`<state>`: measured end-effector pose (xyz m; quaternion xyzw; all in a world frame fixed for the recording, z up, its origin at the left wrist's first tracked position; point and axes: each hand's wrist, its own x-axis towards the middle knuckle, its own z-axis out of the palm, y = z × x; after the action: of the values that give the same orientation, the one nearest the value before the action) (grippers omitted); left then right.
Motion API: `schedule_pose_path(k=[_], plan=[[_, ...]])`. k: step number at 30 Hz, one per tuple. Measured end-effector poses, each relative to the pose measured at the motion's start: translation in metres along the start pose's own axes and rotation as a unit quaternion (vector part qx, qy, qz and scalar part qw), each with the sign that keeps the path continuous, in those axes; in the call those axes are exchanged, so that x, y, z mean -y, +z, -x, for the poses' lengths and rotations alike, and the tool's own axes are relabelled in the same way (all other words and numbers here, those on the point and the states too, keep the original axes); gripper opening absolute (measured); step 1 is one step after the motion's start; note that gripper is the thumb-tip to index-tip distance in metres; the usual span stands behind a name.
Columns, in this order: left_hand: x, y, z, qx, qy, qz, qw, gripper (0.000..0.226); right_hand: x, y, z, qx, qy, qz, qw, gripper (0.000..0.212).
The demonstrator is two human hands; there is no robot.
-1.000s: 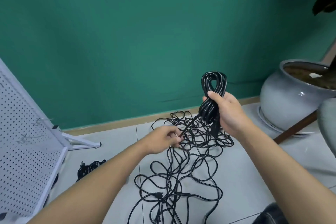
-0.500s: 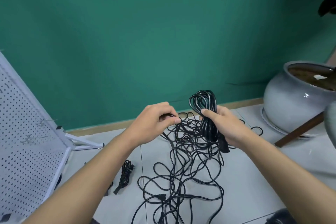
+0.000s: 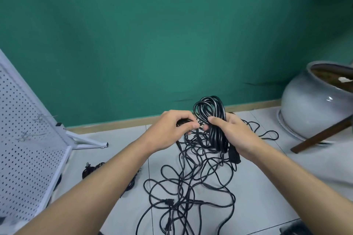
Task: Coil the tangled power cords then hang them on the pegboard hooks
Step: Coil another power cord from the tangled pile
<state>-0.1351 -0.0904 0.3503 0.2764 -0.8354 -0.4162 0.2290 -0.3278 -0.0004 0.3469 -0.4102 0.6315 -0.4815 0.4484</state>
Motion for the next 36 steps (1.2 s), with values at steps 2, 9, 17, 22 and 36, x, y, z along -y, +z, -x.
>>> schedule_pose_path(k=[2, 9, 17, 22, 36], plan=[[0.001, -0.003, 0.0, 0.01, -0.01, -0.023, 1.0, 0.015, 0.001, -0.004, -0.001, -0.035, 0.019, -0.047, 0.998, 0.027], [0.002, 0.004, 0.004, 0.021, -0.015, -0.053, 0.998, 0.014, 0.004, -0.008, 0.004, -0.051, 0.046, -0.116, 0.991, 0.025], [-0.005, 0.014, -0.001, -0.041, 0.052, -0.027, 0.997, 0.003, 0.0, 0.006, 0.01, 0.072, 0.033, -0.011, 0.997, 0.028], [0.001, 0.012, -0.004, -0.138, 0.006, 0.035, 0.99, 0.034, 0.003, 0.005, 0.009, 0.134, 0.062, -0.076, 0.986, 0.03], [0.016, 0.014, -0.003, -0.131, -0.073, 0.094, 0.984, 0.061, -0.003, 0.004, 0.007, 0.135, 0.066, -0.122, 0.981, 0.015]])
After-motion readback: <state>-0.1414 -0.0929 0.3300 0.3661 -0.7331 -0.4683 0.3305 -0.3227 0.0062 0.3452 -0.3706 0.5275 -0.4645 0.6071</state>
